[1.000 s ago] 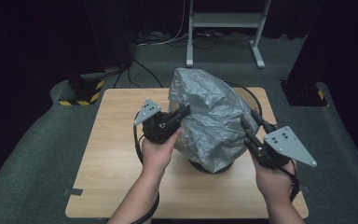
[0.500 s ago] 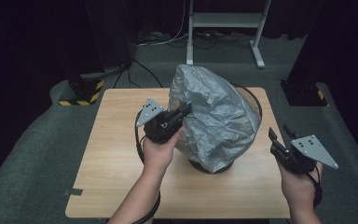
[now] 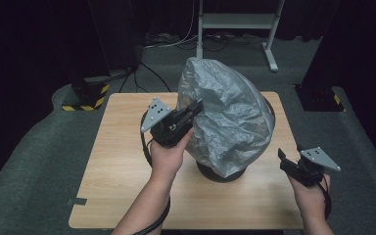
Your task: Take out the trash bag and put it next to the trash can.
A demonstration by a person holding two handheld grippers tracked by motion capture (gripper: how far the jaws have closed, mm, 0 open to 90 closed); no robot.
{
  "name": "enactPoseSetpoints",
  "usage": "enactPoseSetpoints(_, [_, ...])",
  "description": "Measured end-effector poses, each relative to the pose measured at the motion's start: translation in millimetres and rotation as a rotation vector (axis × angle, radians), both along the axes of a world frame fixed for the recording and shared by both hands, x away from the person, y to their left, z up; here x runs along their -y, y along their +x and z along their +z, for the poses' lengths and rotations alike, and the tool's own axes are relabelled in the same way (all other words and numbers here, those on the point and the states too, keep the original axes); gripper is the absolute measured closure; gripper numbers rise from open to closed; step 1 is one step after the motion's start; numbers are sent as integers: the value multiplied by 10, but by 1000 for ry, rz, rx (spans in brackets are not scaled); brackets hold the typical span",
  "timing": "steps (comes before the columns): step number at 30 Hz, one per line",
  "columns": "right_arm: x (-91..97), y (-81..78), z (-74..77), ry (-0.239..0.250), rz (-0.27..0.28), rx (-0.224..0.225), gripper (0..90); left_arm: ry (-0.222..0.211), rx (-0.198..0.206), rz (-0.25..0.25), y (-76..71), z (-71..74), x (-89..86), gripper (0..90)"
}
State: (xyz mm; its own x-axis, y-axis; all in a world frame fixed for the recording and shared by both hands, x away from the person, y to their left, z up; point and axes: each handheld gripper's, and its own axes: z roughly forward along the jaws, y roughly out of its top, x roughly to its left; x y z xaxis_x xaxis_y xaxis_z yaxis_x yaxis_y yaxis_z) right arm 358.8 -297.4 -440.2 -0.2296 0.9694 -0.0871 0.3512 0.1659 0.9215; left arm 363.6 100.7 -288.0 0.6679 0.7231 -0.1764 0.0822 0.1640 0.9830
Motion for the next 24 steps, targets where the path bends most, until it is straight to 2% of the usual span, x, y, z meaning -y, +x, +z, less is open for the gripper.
enactPoseSetpoints(2, [-28,29,-83,-9,-4,-28,275,-8,32,0,-6,61,13,875])
enactPoseSetpoints(5, [-64,48,-146,-10,5,-42,267,-19,52,2,-14,104,22,876])
enactPoseSetpoints(7, [-97,63,-184,-10,1,-57,265,-24,93,2,-26,178,23,876])
enactPoseSetpoints(11, [-148,87,-259,-12,21,-72,244,-30,124,3,-41,266,25,877])
enactPoseSetpoints(14, [-160,111,-318,-14,20,-90,235,-43,171,8,-74,392,5,877])
enactPoseSetpoints(18, [-145,143,-402,-20,6,-126,211,-44,207,19,-112,505,-29,878])
enactPoseSetpoints(22, [-124,173,-485,-29,-10,-168,177,-57,225,30,-144,595,-78,878])
enactPoseSetpoints(24, [-113,188,-514,-23,-26,-189,164,-83,227,37,-159,627,-112,878])
